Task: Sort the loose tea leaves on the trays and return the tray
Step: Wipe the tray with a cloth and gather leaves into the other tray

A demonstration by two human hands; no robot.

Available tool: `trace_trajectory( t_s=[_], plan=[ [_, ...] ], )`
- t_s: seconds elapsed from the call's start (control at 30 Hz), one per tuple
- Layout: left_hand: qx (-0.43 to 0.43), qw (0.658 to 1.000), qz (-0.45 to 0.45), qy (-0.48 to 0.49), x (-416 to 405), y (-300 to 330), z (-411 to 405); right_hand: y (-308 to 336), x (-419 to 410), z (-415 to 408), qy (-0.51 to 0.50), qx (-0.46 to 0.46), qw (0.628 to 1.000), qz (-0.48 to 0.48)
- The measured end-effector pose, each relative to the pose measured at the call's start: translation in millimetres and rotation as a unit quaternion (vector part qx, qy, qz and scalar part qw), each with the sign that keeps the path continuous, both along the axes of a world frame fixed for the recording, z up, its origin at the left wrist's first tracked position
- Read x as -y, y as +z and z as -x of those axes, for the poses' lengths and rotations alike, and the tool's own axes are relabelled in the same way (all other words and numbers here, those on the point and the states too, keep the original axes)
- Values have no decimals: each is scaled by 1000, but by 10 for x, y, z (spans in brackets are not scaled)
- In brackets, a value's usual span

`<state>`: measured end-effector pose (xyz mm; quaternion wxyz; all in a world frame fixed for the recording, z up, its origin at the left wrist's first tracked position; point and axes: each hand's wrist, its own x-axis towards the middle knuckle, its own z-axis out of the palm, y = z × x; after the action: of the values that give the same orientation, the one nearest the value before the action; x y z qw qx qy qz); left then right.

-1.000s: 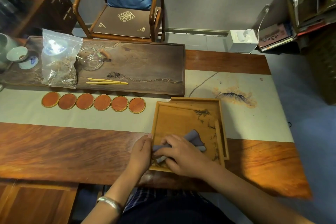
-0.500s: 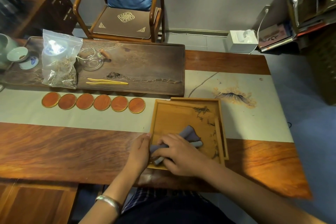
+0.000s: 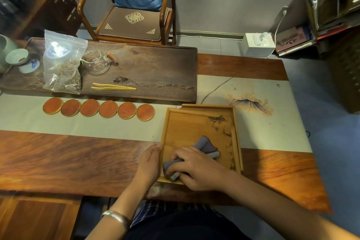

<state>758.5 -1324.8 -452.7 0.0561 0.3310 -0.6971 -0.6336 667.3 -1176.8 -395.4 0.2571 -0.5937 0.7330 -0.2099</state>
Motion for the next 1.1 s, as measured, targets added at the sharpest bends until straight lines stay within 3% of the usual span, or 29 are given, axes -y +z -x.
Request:
trace_trajectory(
  t_s=[0.3, 0.43, 0.73, 1.1],
  plan=[
    [16, 1000, 13, -10, 60, -9, -69, 74, -218, 231, 19, 20, 998, -48],
    [-11, 1000, 20, -10, 55, -14, -48, 142, -47, 247, -11, 30, 999, -19],
    [-35, 999, -4, 29, 101, 32, -31, 129, 280, 28, 23, -25, 999, -6],
    [-32, 999, -10, -17, 45, 65, -90, 175, 152, 57, 68, 1, 998, -16]
  ],
)
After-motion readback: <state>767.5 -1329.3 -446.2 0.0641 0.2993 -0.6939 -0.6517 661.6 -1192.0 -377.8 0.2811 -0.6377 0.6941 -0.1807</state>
